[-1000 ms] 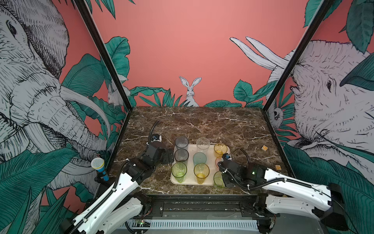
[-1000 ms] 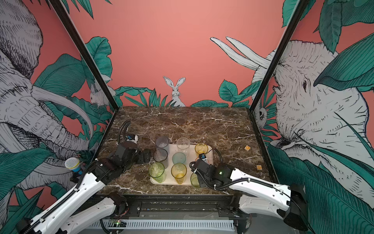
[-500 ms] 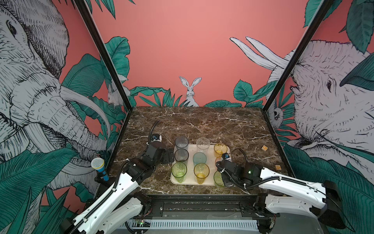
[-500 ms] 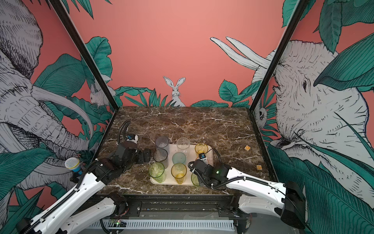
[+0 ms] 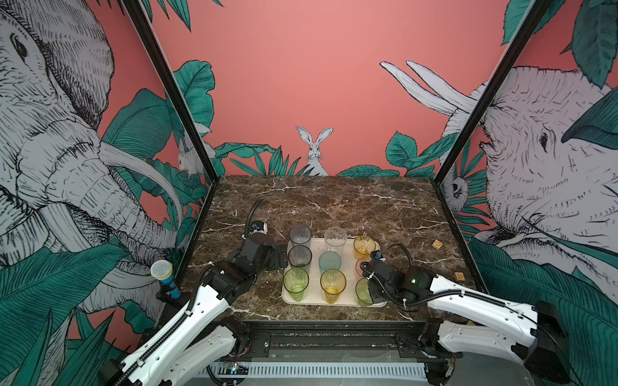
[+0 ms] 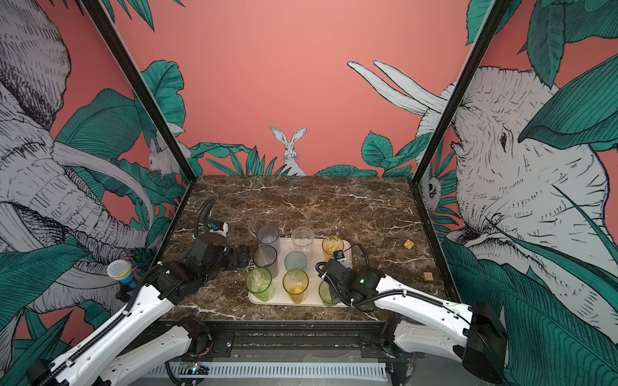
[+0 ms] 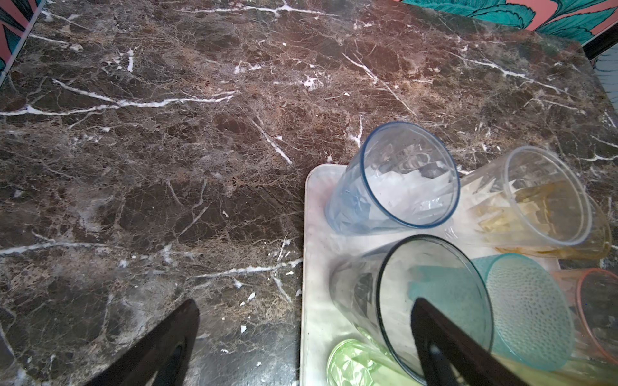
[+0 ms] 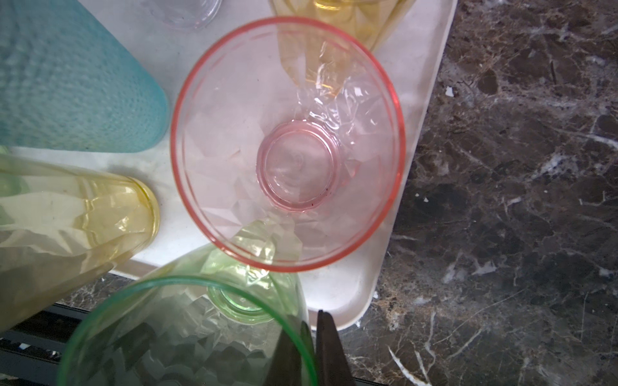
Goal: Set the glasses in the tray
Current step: 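Lower the green glass onto the tray beside the pink glass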
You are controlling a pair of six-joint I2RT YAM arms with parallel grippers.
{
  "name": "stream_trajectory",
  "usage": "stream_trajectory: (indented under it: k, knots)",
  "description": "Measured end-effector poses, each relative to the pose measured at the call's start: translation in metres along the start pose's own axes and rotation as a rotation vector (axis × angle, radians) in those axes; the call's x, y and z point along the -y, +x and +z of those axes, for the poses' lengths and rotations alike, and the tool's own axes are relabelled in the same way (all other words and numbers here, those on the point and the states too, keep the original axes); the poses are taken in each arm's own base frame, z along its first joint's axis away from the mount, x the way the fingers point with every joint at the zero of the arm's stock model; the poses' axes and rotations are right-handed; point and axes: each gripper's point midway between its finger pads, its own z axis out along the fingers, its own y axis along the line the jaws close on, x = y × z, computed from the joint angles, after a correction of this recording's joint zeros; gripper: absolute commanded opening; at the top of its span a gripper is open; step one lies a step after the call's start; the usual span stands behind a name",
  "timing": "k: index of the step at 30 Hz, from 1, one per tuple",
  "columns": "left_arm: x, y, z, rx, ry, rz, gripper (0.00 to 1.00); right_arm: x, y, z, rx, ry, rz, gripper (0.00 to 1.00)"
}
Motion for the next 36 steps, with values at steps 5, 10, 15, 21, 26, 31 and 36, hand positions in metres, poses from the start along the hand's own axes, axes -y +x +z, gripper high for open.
stream_trajectory:
  k: [5,10,15,21,26,31,36]
  knots:
    - [0.000,0.000,0.000,-0.001,0.000,0.000,0.99,0.005,0.001,0.003,-0.005,0.013,0.009,0.00]
    - [0.000,0.000,0.000,-0.001,-0.001,0.000,0.99,0.006,0.001,0.004,-0.007,0.016,0.008,0.00]
    - [0.000,0.000,0.000,-0.001,-0.001,0.000,0.99,0.007,0.001,0.006,-0.012,0.019,0.005,0.00]
    - [0.000,0.001,0.001,-0.003,-0.002,0.002,0.99,0.007,0.001,0.011,-0.020,0.023,0.008,0.00]
    - [0.000,0.001,0.001,-0.006,-0.003,0.002,0.99,0.005,0.000,0.014,-0.023,0.018,0.012,0.00]
    - [0.000,0.001,0.002,-0.006,-0.004,0.002,0.99,0.004,0.000,0.015,-0.031,0.013,0.017,0.00]
    - [0.000,0.001,0.001,-0.006,-0.003,0.002,0.99,0.005,0.000,0.015,-0.039,0.017,0.022,0.00]
